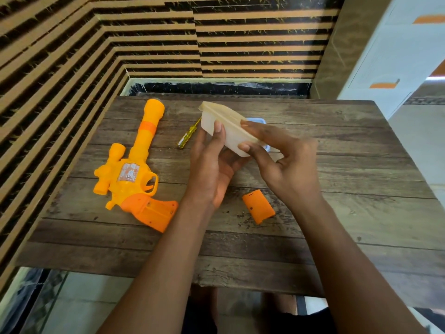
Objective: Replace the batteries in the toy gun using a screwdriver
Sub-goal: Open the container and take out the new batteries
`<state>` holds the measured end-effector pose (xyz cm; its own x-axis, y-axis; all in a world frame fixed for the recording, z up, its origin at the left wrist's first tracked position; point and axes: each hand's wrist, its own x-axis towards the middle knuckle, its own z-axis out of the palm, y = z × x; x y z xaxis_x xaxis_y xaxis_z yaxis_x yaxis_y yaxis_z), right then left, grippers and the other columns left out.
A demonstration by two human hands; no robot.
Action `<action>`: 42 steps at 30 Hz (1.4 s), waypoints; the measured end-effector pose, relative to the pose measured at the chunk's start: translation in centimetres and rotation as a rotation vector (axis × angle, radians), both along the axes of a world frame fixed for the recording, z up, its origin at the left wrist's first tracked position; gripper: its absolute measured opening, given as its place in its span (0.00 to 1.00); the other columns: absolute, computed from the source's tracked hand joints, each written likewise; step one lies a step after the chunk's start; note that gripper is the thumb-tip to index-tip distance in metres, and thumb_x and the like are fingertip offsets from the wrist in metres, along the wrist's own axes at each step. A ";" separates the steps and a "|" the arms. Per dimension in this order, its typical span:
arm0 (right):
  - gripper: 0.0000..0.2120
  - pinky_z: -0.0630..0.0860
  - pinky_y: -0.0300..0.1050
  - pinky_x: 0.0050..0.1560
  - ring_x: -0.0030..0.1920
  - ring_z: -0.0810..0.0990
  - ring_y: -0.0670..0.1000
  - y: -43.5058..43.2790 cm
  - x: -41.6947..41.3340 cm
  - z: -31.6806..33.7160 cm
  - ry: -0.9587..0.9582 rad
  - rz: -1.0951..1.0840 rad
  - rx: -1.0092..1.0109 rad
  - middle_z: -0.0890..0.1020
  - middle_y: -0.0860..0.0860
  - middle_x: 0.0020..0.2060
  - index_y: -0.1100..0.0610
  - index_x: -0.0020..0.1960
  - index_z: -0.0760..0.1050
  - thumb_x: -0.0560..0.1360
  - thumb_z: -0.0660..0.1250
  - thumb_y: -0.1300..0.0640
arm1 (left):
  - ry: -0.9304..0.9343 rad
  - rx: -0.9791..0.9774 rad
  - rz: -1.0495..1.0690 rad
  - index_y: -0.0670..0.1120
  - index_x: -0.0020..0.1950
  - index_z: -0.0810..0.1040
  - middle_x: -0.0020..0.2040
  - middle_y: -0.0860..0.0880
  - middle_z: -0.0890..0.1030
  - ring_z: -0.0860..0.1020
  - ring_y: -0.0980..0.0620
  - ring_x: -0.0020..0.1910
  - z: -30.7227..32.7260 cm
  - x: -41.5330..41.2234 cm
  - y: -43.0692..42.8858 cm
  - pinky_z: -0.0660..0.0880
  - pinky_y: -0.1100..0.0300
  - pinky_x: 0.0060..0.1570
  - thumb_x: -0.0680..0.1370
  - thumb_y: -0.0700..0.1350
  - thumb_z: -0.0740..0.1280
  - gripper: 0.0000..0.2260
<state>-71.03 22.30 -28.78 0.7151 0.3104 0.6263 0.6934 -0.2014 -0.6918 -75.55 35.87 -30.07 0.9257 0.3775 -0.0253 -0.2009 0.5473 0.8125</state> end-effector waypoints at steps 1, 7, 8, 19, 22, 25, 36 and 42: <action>0.13 0.78 0.34 0.61 0.61 0.84 0.45 0.0 0.0 0.0 0.005 0.010 0.003 0.86 0.53 0.58 0.62 0.60 0.85 0.76 0.75 0.61 | 0.002 -0.005 -0.016 0.42 0.78 0.67 0.62 0.41 0.81 0.83 0.46 0.58 0.1 -0.1 0.1 0.82 0.47 0.50 0.86 0.49 0.61 0.22; 0.12 0.81 0.39 0.51 0.53 0.87 0.45 0.1 -0.2 -0.3 0.093 -0.013 0.060 0.88 0.52 0.54 0.60 0.61 0.85 0.79 0.72 0.58 | 0.051 0.008 -0.020 0.43 0.76 0.70 0.62 0.38 0.82 0.84 0.41 0.59 0.5 -0.4 0.3 0.83 0.40 0.49 0.85 0.46 0.64 0.21; 0.12 0.81 0.38 0.49 0.52 0.87 0.44 0.2 -0.2 -0.3 0.136 -0.015 0.080 0.88 0.51 0.52 0.60 0.60 0.85 0.79 0.72 0.58 | 0.064 0.016 -0.012 0.42 0.76 0.70 0.63 0.37 0.81 0.84 0.41 0.58 0.6 -0.3 0.3 0.84 0.41 0.47 0.84 0.46 0.65 0.21; 0.10 0.84 0.54 0.55 0.51 0.88 0.52 0.3 0.2 -0.3 0.513 0.133 0.327 0.89 0.53 0.48 0.64 0.57 0.85 0.77 0.73 0.65 | 0.156 0.086 0.028 0.43 0.75 0.72 0.67 0.36 0.81 0.85 0.43 0.59 0.9 -0.6 1.1 0.85 0.44 0.47 0.84 0.44 0.66 0.19; 0.12 0.83 0.57 0.58 0.55 0.87 0.50 -0.5 0.7 -0.3 0.391 0.151 0.208 0.89 0.52 0.52 0.61 0.58 0.86 0.74 0.77 0.63 | 0.185 0.052 0.055 0.45 0.74 0.74 0.66 0.36 0.82 0.84 0.39 0.62 1.1 -0.7 1.0 0.84 0.43 0.50 0.80 0.50 0.70 0.23; 0.13 0.81 0.58 0.62 0.62 0.84 0.50 -1.6 1.7 -1.1 0.228 0.155 0.054 0.87 0.51 0.57 0.60 0.59 0.85 0.75 0.76 0.62 | 0.208 -0.067 0.070 0.45 0.74 0.72 0.67 0.36 0.81 0.84 0.38 0.62 1.6 -0.7 1.4 0.84 0.44 0.50 0.77 0.55 0.70 0.29; 0.09 0.80 0.56 0.44 0.46 0.86 0.58 -1.2 1.7 -1.8 -0.084 0.016 -0.016 0.87 0.58 0.47 0.66 0.57 0.84 0.80 0.67 0.71 | 0.273 -0.197 -0.036 0.40 0.73 0.74 0.50 0.36 0.88 0.87 0.38 0.52 2.4 -1.1 2.0 0.86 0.45 0.44 0.84 0.53 0.65 0.22; 0.10 0.82 0.54 0.51 0.51 0.87 0.52 -1.1 1.3 -1.4 0.104 0.078 0.119 0.88 0.55 0.50 0.64 0.58 0.85 0.80 0.68 0.68 | 0.278 -0.167 -0.043 0.40 0.72 0.74 0.51 0.37 0.88 0.87 0.38 0.52 2.2 -1.2 2.6 0.86 0.46 0.43 0.80 0.53 0.68 0.25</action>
<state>-69.77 21.17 -30.14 0.7547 0.2955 0.5858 0.6271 -0.0624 -0.7765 -76.77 38.52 -27.85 0.8898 0.3073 -0.3373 0.0421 0.6807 0.7314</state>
